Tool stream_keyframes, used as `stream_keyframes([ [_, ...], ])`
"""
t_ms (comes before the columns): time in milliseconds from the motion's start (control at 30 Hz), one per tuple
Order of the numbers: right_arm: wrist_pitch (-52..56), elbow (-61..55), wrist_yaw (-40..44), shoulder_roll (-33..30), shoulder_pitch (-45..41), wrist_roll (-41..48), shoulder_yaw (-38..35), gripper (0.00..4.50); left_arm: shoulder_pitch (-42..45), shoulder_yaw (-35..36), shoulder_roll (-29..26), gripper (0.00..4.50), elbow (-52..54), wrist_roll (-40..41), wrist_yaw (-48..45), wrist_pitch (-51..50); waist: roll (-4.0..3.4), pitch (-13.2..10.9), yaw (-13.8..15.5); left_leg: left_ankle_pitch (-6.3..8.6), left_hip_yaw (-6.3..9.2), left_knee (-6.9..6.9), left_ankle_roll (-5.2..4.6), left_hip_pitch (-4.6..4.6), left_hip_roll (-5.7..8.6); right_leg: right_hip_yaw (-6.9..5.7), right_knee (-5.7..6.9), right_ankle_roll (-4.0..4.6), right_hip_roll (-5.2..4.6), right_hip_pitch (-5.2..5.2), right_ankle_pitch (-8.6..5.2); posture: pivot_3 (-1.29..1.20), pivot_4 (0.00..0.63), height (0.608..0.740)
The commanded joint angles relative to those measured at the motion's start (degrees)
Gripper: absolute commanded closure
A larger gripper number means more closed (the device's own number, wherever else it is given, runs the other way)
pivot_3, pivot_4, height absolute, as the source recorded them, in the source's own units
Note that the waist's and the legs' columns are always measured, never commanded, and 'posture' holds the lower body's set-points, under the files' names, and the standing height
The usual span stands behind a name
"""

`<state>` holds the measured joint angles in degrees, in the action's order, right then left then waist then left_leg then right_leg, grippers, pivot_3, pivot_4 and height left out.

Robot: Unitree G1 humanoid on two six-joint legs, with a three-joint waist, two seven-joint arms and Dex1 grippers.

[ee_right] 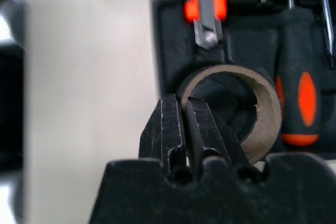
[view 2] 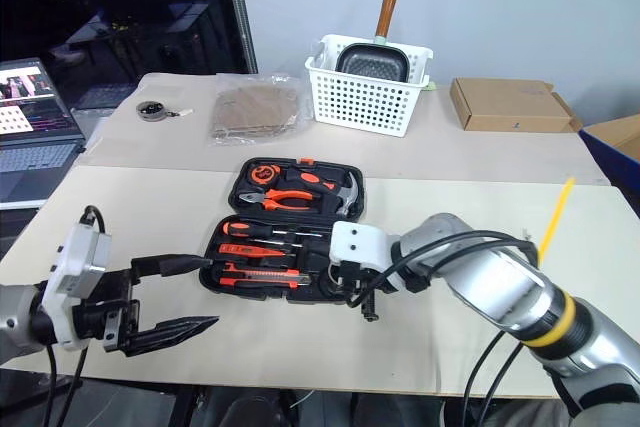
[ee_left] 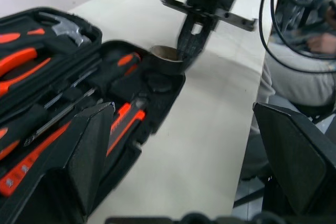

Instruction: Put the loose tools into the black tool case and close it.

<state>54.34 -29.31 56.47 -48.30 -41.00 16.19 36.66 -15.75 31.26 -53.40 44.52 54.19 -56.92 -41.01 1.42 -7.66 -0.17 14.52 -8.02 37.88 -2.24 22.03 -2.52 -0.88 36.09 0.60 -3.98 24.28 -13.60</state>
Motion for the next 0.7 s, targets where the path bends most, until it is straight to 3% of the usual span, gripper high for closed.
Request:
stream_keyframes([
  [33,-3.12,2.6,2.53,0.9,-2.28,-3.58,2.82,4.42,-1.46,2.89,0.37,0.0,2.21,-0.21,0.16,1.87,0.0,0.0,-0.1,0.0,0.0,0.0,0.0,0.02,-0.01,-0.01,0.01,-0.09,0.0,0.03,0.05,0.0,0.15,0.74],
  [233,-6.61,4.94,8.03,2.58,-2.99,-5.49,6.02,4.42,-4.03,4.14,0.83,0.0,2.42,-1.36,0.3,2.9,-0.01,0.0,-0.32,0.01,0.03,-0.01,0.01,0.03,-0.05,-0.08,0.01,-0.1,0.05,0.04,0.06,0.0,0.15,0.74],
  [367,-10.16,7.1,10.66,3.18,-2.97,-6.86,5.73,3.15,-4.76,4.07,0.98,0.0,2.05,-2.16,1.01,2.88,-0.01,0.0,-0.35,0.02,0.03,-0.01,0.0,0.0,-0.05,-0.08,0.02,-0.09,0.03,0.01,0.06,0.0,0.15,0.74],
  [467,-8.92,7.04,9.62,4.92,-2.89,-3.71,-0.82,2.17,-4.91,3.8,1.53,0.0,0.78,-2.07,2.94,1.93,-0.01,-0.01,-0.38,0.04,0.03,-0.01,-0.01,0.02,-0.05,-0.1,0.01,-0.08,0.03,0.02,0.05,0.0,0.15,0.74],
  [600,-5.79,5.56,10.16,6.68,-1.98,5.2,-12.82,2.17,-0.38,1.41,3.26,0.0,-1.99,-0.22,11.9,-1.41,-0.03,-0.01,-0.27,0.05,0.05,-0.02,0.0,0.07,-0.05,-0.08,0.04,-0.08,0.03,0.07,0.06,0.0,0.15,0.74],
  [700,-3.05,6.79,7.44,8.99,0.03,10.54,-21.08,2.17,10.79,-4.29,6.09,0.0,-8.53,-2.34,24.08,-6.04,-0.02,-0.01,0.48,0.05,0.15,-0.02,-0.02,0.0,-0.06,-0.11,0.02,-0.08,0.01,-0.07,0.08,0.0,0.15,0.74],
])
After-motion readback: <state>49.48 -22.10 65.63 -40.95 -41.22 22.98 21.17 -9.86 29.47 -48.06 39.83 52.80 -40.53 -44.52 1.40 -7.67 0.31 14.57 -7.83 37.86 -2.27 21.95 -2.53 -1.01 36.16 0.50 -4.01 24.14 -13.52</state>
